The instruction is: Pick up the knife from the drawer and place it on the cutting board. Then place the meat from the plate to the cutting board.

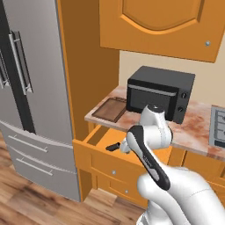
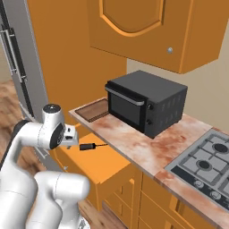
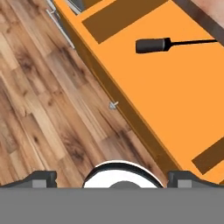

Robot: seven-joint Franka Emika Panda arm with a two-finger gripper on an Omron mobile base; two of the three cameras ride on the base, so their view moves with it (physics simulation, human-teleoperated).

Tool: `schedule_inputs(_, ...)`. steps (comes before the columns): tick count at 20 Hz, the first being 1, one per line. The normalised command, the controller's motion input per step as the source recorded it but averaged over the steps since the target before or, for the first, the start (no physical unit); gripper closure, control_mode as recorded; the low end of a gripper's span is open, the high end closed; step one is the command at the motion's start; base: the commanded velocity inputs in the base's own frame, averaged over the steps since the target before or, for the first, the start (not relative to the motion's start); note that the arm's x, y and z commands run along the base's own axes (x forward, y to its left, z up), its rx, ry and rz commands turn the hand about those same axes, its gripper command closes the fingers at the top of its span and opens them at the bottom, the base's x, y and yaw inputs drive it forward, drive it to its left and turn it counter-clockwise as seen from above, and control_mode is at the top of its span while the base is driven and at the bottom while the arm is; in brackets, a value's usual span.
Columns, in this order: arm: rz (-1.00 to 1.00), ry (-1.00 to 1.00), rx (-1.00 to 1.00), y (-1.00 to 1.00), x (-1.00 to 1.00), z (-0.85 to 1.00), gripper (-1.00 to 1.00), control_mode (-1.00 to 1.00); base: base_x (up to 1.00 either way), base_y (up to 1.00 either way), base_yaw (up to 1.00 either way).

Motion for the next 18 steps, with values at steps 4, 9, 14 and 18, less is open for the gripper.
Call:
schedule_inputs(4,-0.04,0.10,0.00,0.21,0.24,-0.19,-1.00,-1.00,0.00,0.00,0.00)
schedule_inputs(9,0.00,0.15,0.00,0.10,0.43,-0.46,-1.00,-1.00,0.00,0.00,0.00)
schedule_inputs(14,0.03,0.03,0.00,0.01,0.43,-0.54,-1.00,-1.00,0.00,0.00,0.00)
schedule_inputs(18,0.06,0.09,0.00,0.00,0.36,-0.35,-1.00,-1.00,0.00,0.00,0.00)
